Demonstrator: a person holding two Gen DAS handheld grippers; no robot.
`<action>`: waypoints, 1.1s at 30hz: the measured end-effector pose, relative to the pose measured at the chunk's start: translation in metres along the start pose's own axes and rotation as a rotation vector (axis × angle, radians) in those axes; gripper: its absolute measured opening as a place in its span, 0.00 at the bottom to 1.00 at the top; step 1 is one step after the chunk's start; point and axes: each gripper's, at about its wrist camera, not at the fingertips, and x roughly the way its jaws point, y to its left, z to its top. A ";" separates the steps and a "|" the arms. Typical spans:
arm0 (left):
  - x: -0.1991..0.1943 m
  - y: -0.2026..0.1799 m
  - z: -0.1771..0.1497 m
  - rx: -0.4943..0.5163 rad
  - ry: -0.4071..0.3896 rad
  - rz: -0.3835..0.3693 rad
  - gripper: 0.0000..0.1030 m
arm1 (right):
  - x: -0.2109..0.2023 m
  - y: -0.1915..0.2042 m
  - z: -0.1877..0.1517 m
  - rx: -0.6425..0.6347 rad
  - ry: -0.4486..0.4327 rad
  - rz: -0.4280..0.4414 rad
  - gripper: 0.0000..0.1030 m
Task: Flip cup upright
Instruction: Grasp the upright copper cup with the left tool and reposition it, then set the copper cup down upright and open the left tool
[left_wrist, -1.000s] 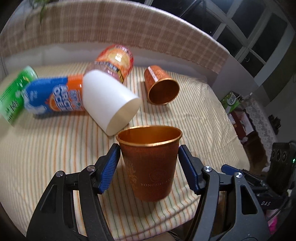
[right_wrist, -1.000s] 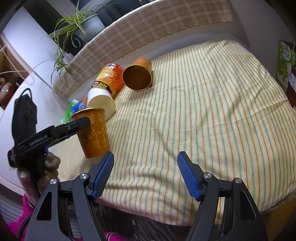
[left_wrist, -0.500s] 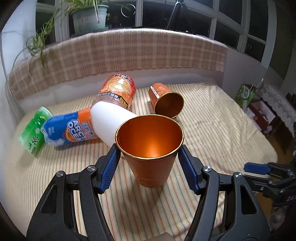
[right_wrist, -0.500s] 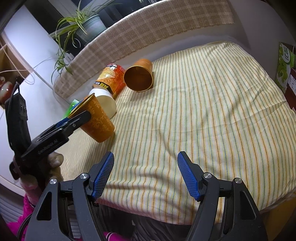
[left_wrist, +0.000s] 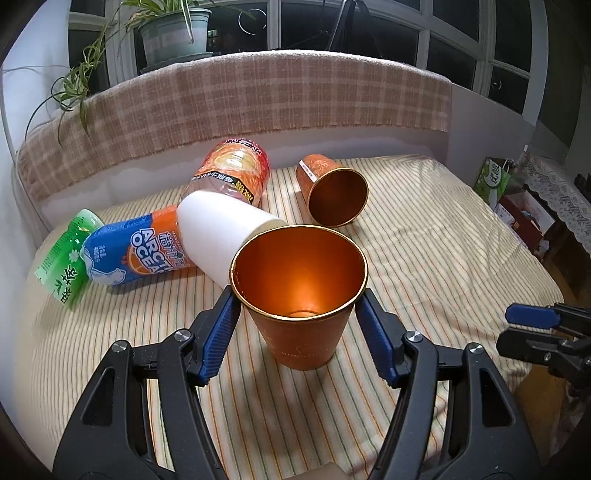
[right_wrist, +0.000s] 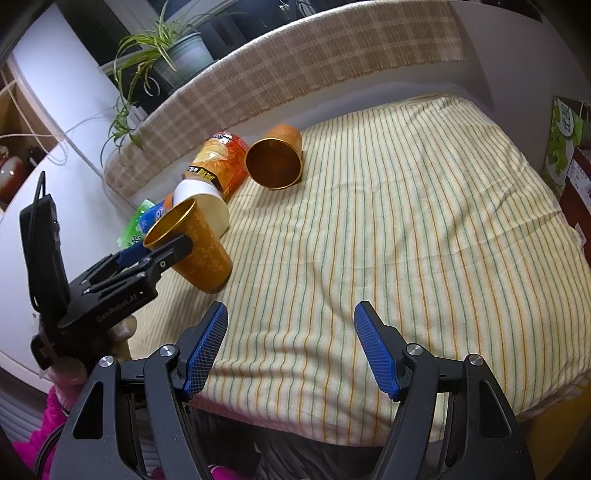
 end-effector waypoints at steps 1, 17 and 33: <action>-0.001 0.000 -0.001 -0.001 0.002 -0.003 0.65 | -0.001 0.001 0.000 -0.004 -0.004 -0.004 0.69; -0.003 0.007 -0.010 -0.049 0.059 -0.100 0.65 | -0.006 0.016 0.001 -0.073 -0.046 -0.060 0.69; -0.029 0.035 -0.022 -0.087 0.032 -0.070 0.72 | -0.013 0.036 0.005 -0.145 -0.104 -0.108 0.69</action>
